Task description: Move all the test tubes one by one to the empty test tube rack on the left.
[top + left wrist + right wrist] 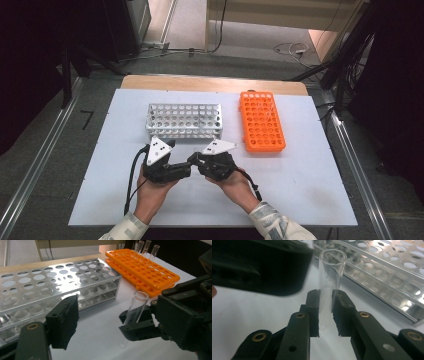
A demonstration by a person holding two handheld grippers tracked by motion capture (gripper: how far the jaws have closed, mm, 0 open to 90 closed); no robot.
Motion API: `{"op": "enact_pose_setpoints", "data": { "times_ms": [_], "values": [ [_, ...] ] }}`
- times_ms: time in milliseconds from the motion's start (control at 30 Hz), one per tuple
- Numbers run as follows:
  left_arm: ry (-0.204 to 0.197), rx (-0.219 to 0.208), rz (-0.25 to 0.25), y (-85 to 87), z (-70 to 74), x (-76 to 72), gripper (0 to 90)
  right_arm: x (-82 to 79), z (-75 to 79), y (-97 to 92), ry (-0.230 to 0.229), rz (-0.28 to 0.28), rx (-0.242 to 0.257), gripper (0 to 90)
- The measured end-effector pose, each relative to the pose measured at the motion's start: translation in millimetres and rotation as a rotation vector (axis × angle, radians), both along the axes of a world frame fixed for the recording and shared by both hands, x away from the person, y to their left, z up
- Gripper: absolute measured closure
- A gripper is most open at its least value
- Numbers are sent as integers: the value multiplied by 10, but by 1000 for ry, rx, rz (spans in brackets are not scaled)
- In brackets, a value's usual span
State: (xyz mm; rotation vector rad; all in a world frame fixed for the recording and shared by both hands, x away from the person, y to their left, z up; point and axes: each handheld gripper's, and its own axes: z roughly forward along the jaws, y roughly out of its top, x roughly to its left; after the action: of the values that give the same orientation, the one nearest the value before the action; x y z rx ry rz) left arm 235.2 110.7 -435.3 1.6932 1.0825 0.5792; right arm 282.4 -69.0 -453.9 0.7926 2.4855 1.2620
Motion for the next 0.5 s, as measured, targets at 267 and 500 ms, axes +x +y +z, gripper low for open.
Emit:
{"op": "enact_pose_setpoints", "data": {
  "times_ms": [267,500],
  "values": [
    [-20,18,-46,-46,-6,-28,494,-27,7,66,-3,22,6,729],
    [-20,44,-59,-80,-20,-31,682,-27,10,62,-3,24,5,729]
  ]
}}
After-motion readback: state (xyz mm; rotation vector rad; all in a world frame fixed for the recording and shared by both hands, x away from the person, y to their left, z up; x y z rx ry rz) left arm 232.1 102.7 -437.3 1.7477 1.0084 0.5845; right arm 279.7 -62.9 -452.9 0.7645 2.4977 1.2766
